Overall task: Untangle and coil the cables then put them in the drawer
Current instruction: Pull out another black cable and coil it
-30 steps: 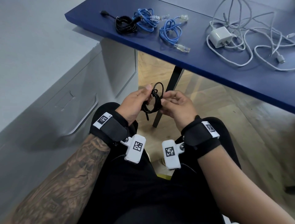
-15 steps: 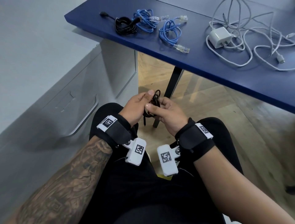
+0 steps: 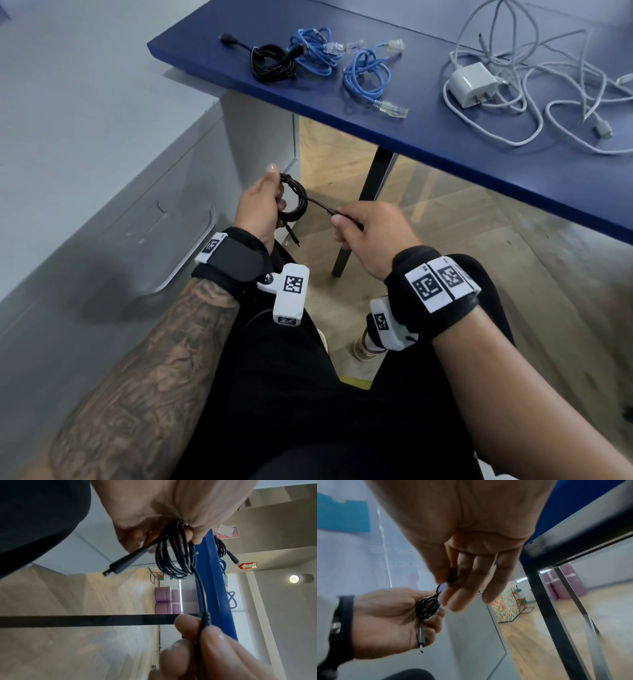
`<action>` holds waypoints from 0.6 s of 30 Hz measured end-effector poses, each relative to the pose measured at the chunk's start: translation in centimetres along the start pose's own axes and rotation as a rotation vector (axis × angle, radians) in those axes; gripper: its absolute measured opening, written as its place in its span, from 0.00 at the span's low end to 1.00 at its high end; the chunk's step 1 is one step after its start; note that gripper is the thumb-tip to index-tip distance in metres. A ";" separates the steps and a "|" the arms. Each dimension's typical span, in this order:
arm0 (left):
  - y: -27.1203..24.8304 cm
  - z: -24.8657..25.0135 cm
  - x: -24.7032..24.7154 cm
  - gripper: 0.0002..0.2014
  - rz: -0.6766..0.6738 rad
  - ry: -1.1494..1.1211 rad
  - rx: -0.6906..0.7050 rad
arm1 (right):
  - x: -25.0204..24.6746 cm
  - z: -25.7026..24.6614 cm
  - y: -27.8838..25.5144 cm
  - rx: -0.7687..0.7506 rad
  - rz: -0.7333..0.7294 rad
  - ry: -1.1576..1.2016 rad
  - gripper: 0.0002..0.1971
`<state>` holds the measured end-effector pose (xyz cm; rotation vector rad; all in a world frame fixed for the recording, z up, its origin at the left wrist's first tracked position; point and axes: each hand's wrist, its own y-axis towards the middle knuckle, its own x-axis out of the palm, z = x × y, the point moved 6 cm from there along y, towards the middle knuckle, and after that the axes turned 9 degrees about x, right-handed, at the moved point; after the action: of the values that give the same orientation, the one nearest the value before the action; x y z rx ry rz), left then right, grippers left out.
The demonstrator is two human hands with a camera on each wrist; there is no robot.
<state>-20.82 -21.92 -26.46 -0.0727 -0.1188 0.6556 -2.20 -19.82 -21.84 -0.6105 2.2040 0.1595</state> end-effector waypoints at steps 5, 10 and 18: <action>-1.0 1.3 1.4 0.16 -0.125 -0.070 0.001 | -1.9 0.8 -0.6 0.172 -0.052 0.317 0.34; -2.6 3.6 4.3 0.16 -0.274 -0.122 0.064 | -3.0 -1.0 0.3 0.093 -0.044 0.514 0.11; -2.3 8.0 6.7 0.10 -0.410 -0.045 0.195 | -7.5 -2.4 2.4 0.054 0.045 0.722 0.06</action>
<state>-15.20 -19.37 -17.66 0.1516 -0.1088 0.2564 -0.89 -15.65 -14.84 -0.6549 2.9050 -0.1216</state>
